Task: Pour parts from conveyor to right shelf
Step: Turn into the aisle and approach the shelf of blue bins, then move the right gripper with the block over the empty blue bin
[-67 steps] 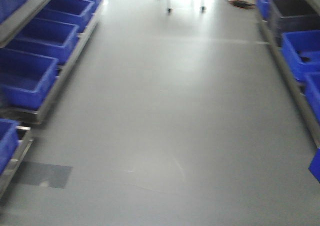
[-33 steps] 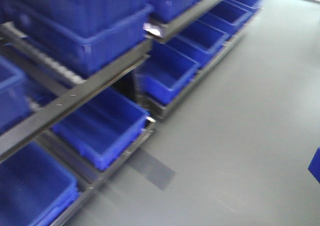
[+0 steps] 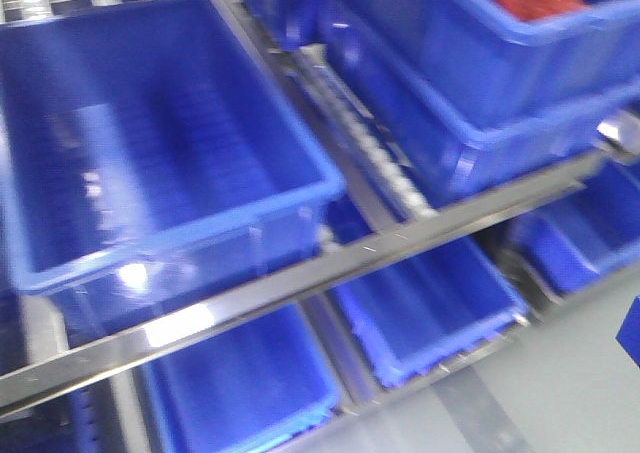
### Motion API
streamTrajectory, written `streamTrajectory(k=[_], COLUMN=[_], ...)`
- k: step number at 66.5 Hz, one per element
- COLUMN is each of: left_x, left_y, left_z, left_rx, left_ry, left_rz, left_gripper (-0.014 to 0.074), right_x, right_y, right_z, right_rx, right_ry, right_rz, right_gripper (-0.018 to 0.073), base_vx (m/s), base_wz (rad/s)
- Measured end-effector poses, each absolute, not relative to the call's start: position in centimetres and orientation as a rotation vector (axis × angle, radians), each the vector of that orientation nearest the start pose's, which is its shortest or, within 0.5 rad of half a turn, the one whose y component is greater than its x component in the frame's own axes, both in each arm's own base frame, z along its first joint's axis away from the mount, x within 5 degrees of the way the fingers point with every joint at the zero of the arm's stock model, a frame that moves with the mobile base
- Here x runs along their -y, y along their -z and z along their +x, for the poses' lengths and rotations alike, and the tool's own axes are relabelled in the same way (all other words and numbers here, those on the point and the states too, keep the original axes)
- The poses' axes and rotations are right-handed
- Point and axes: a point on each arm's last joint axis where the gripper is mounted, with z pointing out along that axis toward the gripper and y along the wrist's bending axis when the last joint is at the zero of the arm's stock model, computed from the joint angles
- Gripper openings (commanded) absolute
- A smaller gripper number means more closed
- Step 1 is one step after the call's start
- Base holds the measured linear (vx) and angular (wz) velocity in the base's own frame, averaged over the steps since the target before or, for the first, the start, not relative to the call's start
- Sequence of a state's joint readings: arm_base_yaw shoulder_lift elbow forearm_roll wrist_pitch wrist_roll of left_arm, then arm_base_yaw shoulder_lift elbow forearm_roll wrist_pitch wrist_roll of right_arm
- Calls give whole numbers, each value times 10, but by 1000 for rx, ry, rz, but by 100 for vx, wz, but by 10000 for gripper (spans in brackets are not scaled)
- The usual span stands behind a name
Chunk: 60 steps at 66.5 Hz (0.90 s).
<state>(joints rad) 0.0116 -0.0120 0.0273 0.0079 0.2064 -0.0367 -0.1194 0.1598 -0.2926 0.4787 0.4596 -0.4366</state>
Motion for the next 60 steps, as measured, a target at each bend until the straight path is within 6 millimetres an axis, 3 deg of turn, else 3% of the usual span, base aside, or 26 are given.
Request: streamTrajectory(k=[29,60], left_x=[-1,-1], left_y=[-186,-186], left_z=[56,56], left_rx=[-1705,-1705], left_ry=[12,12], left_rz=[-36,-36], left_gripper=[-6,-6], right_x=[-12,-12], right_y=[-265,-265], right_z=[56,56], right_rx=[-1761,-1761], right_ry=[-94,-94], right_rz=[-45,-45], right_gripper=[-5,-5], base_vx=[13,5], base_wz=[55,26])
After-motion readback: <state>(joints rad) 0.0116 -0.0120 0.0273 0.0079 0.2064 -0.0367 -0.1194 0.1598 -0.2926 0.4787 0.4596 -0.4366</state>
